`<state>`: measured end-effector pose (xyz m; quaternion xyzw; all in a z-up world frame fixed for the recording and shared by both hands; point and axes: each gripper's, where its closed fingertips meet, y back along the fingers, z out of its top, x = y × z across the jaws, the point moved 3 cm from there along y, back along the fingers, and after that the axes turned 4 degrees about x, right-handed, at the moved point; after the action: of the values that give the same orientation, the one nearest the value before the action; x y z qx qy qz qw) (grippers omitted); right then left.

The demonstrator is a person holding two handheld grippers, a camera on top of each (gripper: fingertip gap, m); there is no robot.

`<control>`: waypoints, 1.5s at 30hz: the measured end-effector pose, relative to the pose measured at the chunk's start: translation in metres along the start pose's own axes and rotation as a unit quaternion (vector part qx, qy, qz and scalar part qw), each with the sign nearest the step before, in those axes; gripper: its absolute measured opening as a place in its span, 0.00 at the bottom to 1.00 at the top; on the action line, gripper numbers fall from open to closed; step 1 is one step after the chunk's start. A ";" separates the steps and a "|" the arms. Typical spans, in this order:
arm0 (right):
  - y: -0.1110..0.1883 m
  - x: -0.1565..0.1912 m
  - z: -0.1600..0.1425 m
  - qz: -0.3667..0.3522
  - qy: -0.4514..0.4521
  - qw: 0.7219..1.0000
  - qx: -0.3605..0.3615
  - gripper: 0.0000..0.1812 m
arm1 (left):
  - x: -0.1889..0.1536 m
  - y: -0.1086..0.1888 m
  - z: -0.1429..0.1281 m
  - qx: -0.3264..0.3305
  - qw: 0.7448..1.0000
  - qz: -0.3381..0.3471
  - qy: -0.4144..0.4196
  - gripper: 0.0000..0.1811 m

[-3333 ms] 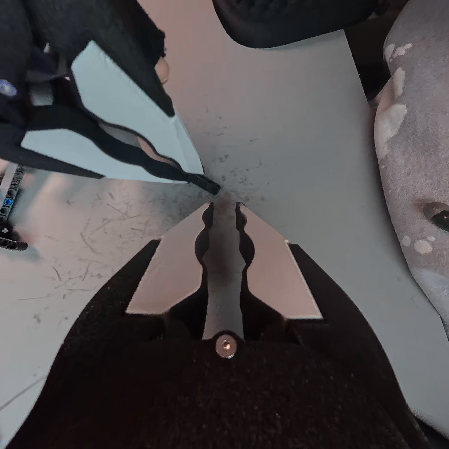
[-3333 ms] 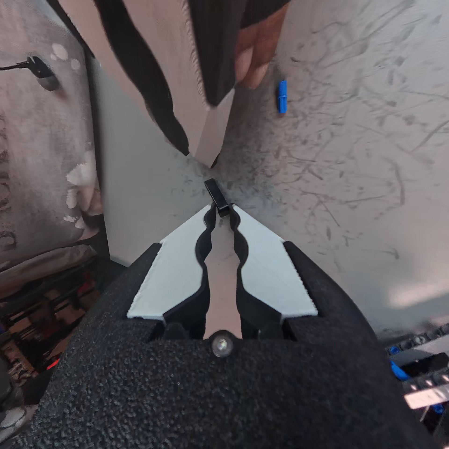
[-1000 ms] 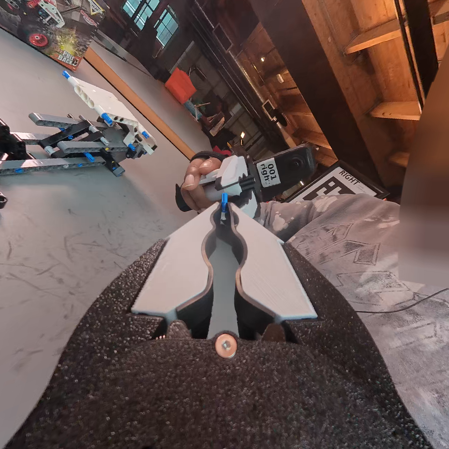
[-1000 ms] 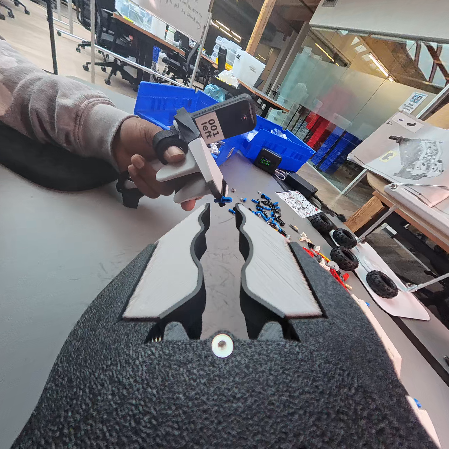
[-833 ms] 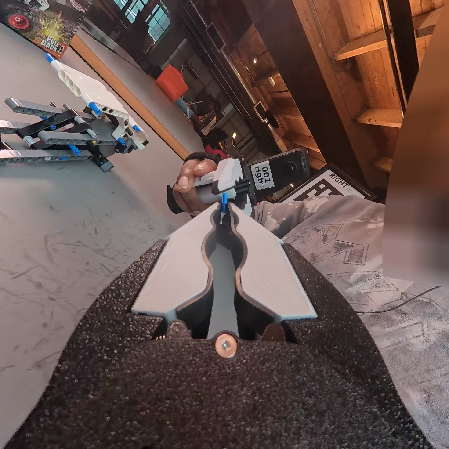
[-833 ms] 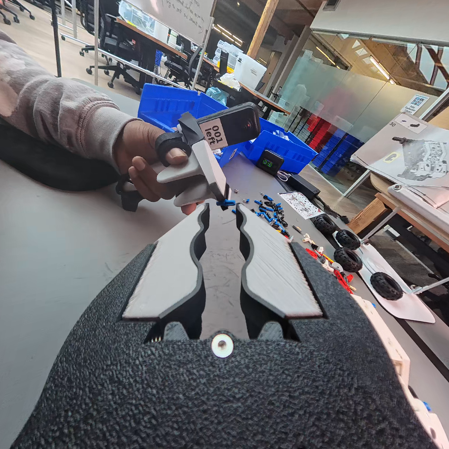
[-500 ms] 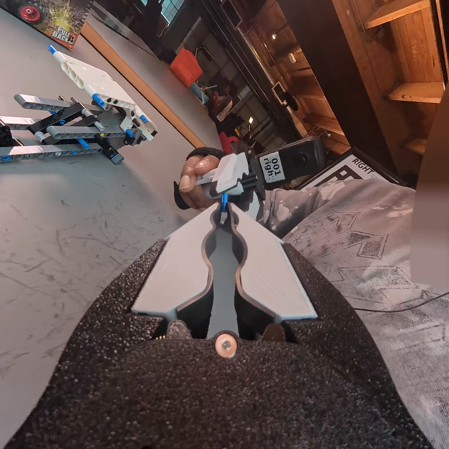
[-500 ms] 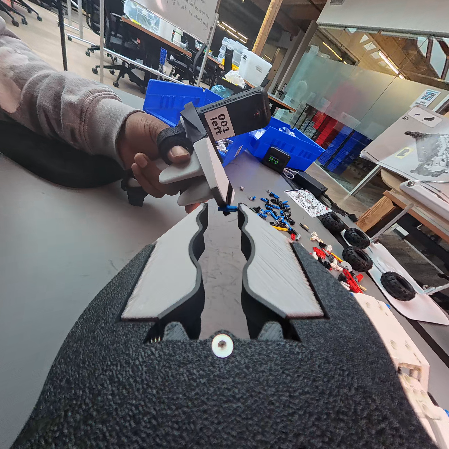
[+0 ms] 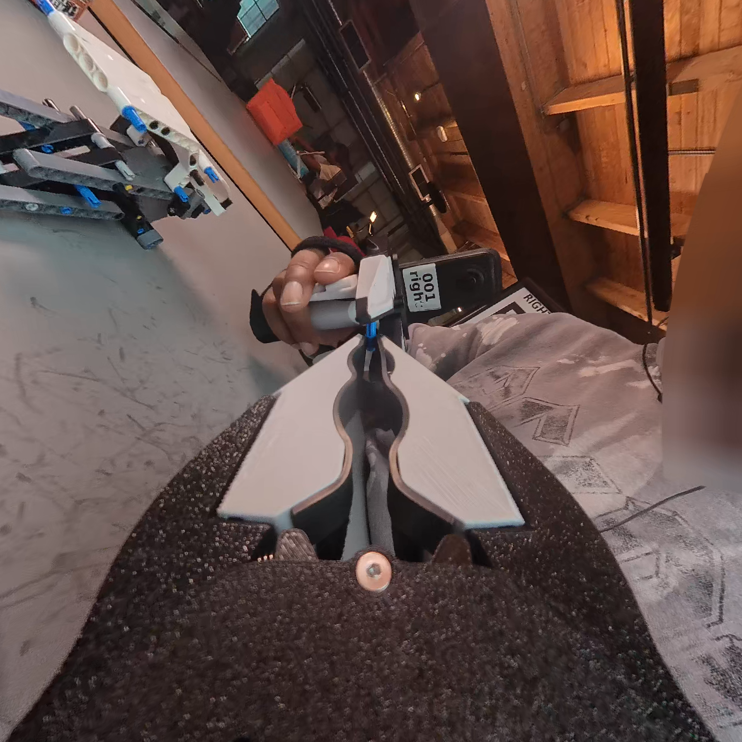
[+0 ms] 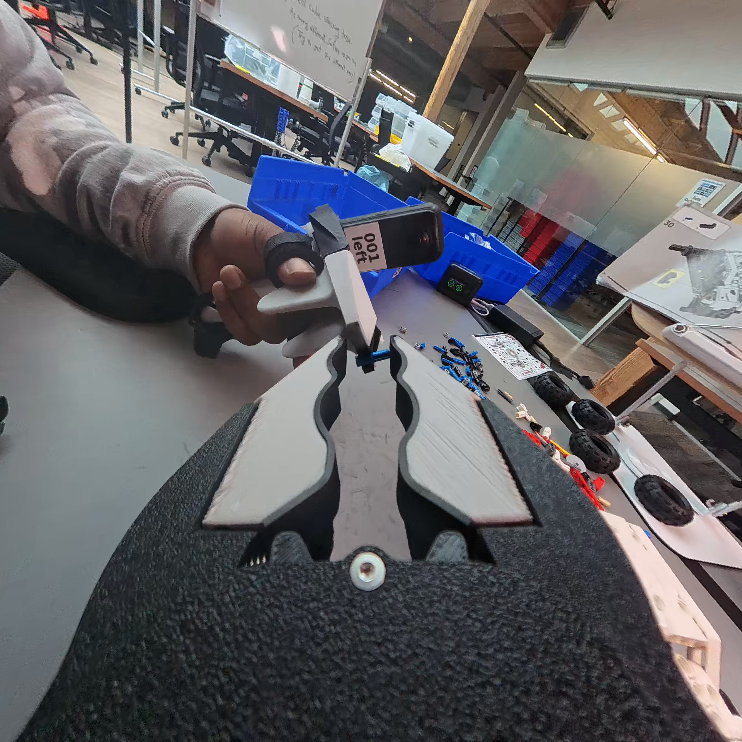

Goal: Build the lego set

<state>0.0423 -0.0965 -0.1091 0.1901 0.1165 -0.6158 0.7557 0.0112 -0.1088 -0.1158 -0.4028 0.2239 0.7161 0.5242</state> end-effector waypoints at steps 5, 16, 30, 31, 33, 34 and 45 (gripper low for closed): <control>0.000 0.003 0.000 0.006 0.011 1.000 0.000 0.12 | 0.000 -0.002 -0.003 -0.001 0.999 -0.027 0.036 0.02; 0.002 0.004 -0.001 0.016 -0.005 1.000 -0.008 0.06 | 0.009 0.000 -0.003 0.001 0.999 -0.013 0.047 0.00; 0.000 0.000 -0.004 0.014 -0.042 0.999 -0.010 0.07 | 0.011 0.003 0.000 -0.009 0.999 -0.002 0.040 0.00; 0.000 -0.001 -0.004 0.013 -0.047 0.999 -0.011 0.07 | 0.011 0.003 0.001 -0.012 0.999 -0.002 0.039 0.00; 0.000 -0.004 -0.004 0.009 -0.059 0.998 -0.011 0.09 | 0.011 0.005 0.003 -0.016 0.999 -0.002 0.038 0.00; 0.001 -0.006 -0.004 0.005 -0.063 0.998 -0.012 0.10 | 0.011 0.006 0.003 -0.019 0.999 -0.002 0.037 0.00; 0.011 -0.020 -0.008 -0.013 -0.047 0.999 0.003 0.11 | 0.013 0.016 0.011 -0.029 0.999 0.030 0.008 0.00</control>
<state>0.0494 -0.0735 -0.1068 0.1612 0.0816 -0.6343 0.7517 -0.0090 -0.0985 -0.1216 -0.4167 0.2196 0.7345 0.4884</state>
